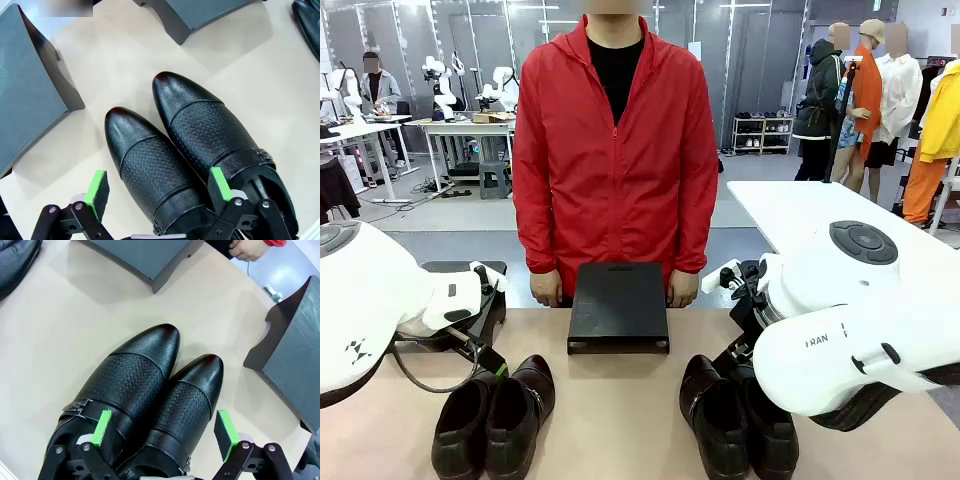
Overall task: Place the shoes on the stand as instructed by the person.
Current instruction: Pick up one pair of Shoes and place it on the Shoes Stand indicated by the person.
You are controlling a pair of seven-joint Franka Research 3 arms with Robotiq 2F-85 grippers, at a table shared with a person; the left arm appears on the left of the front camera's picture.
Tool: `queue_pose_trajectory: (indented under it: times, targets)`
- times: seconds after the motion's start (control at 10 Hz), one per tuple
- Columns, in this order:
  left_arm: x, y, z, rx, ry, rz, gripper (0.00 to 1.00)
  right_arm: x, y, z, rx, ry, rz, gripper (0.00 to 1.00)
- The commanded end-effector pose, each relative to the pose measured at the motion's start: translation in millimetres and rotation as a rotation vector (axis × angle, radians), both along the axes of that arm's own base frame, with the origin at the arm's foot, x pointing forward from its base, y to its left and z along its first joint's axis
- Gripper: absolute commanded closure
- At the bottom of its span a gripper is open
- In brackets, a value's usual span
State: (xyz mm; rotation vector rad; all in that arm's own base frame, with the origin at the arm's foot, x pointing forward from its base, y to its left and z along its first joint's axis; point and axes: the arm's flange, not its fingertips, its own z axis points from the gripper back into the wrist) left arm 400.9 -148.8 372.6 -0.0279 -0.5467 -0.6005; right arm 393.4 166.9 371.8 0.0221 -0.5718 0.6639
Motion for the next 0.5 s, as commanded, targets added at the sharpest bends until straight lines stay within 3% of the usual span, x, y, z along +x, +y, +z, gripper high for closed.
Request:
queue_pose_trajectory:
  times: [0.0, 0.4]
  targets:
    - [-0.1, -0.3, 0.0, 0.0, 0.0, -0.001, 0.0, 0.0, 0.0, 0.0, 0.0, 0.0, 0.0, 0.0]
    - [-0.1, -0.3, 0.0, 0.0, 0.0, -0.001, 0.0, 0.0, 0.0, 0.0, 0.0, 0.0, 0.0, 0.0]
